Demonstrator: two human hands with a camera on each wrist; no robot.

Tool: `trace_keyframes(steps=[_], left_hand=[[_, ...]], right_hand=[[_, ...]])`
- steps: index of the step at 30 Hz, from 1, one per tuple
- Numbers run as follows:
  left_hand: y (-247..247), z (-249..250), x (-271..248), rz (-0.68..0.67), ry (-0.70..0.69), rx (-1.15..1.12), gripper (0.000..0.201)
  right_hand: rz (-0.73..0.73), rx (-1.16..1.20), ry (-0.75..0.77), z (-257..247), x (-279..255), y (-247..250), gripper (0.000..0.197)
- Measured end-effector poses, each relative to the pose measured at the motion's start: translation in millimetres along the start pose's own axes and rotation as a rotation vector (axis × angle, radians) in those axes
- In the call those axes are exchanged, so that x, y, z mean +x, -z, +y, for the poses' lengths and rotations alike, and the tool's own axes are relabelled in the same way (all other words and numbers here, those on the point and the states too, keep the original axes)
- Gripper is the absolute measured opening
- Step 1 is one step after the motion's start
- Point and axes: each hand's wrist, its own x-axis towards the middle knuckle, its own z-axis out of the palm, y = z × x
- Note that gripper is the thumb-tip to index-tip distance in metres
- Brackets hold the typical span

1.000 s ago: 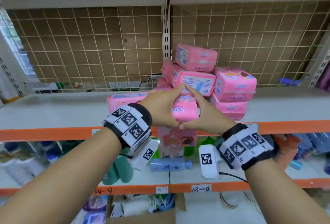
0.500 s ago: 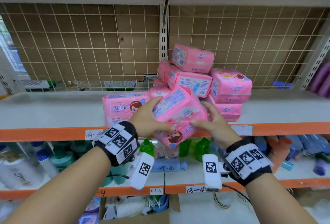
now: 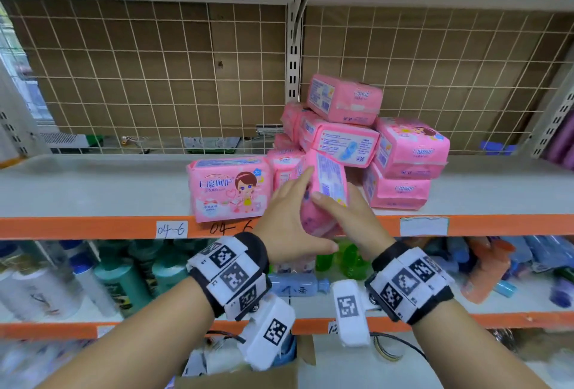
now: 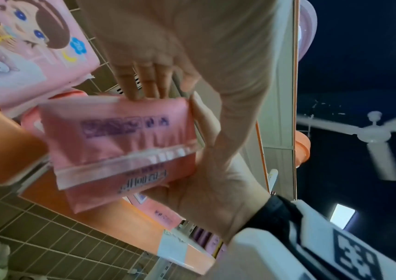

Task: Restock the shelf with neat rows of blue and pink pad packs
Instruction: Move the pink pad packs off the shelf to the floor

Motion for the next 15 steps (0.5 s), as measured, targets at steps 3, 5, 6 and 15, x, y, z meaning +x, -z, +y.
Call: trace_keyframes(steps=[3,5,6,15], left_hand=[[2.2,-4.0,-5.0,-0.104,-0.028,0.063,0.117],[0.4,-5.2,-6.9,-0.158,-0.053,0.116,0.108],[-0.1,-6.1,-6.9,-0.170,-0.068,0.136,0.102],[70.4,-45.3,21.1,0.136,-0.092,0.610,0.068]], right_hand=[[-0.091,-0.130,-0.031,-3.3,2.0,11.6,0.019],[-0.129,-0.230,-0.049,-5.6,6.1,17.8,0.009],[-0.146,-0.265,-0.060,-6.1,9.0,19.9,0.009],[0.029,-0.499,-0.191,5.5,10.9,9.4,0.048]])
